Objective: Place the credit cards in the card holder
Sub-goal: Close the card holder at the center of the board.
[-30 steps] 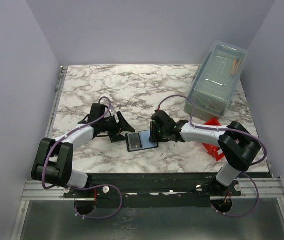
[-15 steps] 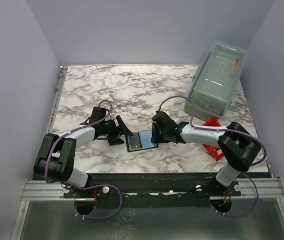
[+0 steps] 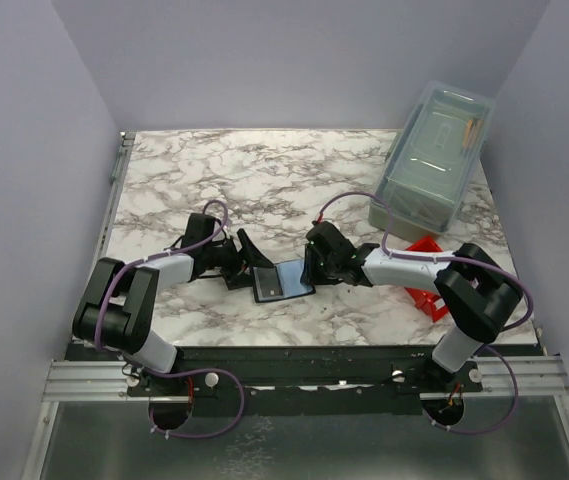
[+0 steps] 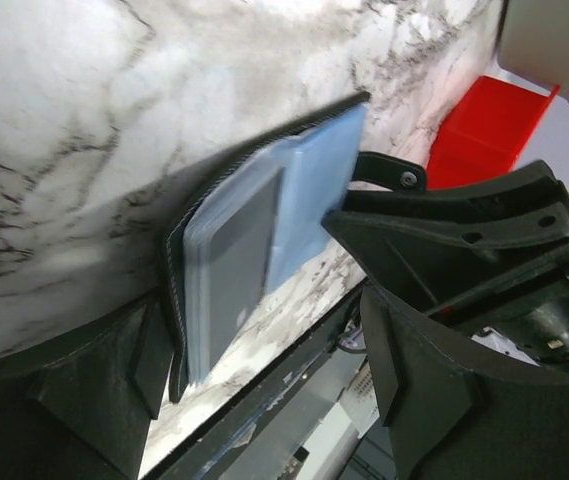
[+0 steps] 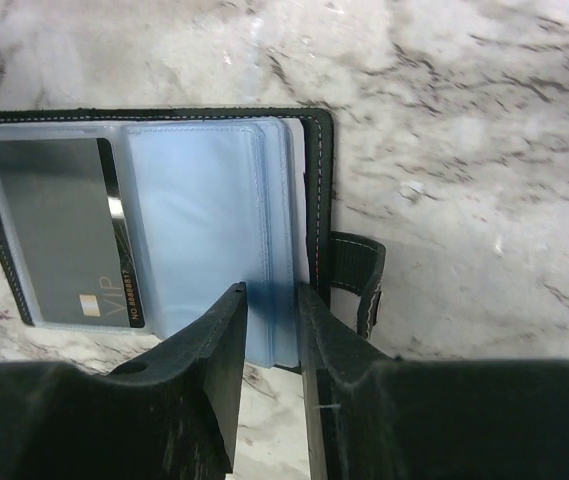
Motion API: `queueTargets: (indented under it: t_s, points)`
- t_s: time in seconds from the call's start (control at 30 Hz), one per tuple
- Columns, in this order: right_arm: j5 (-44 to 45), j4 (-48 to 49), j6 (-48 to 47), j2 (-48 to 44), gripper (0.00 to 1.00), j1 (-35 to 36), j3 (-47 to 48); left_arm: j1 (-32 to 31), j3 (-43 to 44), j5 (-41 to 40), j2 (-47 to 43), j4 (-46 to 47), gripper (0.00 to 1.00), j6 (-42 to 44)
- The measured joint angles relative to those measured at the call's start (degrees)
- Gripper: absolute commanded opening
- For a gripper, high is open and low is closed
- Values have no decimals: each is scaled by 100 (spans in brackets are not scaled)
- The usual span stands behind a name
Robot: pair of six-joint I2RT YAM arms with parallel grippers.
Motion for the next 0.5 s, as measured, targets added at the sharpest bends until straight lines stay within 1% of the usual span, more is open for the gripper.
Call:
queueTargets:
  t_s: [0.13,0.2,0.37,0.5]
  points:
    - [-162,328,9,55,30,-28,-46,-160,-7,2,-227,26,79,-181]
    - [-208,365,9,50,30,-46,-68,-358,33,7,-299,79,78,-317]
    - [-240,400,52,24,31,-66,-98,-850,293,2,-258,260,76,-564]
    - [-238,376,129,0,33,-68,-98,-1143,562,-7,-83,439,76,-680]
